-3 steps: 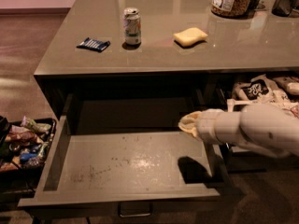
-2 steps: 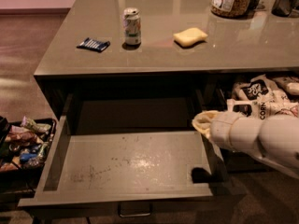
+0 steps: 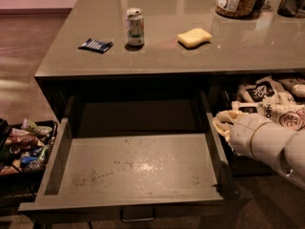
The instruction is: Open top drawer
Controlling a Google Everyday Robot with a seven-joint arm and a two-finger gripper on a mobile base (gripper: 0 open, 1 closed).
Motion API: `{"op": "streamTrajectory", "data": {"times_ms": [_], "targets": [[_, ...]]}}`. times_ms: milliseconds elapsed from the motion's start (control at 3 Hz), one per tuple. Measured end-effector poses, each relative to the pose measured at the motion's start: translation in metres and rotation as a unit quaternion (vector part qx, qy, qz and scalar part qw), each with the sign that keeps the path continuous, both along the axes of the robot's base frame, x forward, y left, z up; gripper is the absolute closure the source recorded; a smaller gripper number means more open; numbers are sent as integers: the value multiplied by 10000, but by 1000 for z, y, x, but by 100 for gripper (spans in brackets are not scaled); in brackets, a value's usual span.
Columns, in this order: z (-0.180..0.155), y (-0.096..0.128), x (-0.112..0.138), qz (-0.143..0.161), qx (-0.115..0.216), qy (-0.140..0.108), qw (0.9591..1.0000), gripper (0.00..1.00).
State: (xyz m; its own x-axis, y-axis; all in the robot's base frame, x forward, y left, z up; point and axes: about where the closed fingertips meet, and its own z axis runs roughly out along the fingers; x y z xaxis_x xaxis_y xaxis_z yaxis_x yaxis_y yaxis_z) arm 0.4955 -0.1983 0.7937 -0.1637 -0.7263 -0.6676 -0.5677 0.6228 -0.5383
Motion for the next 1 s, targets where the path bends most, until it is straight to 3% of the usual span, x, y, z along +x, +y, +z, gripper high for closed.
{"op": "streamTrajectory", "data": {"times_ms": [333,1000], "targets": [[0,0,0,0,0,0,10000,81],[0,0,0,0,0,0,10000,35]]}}
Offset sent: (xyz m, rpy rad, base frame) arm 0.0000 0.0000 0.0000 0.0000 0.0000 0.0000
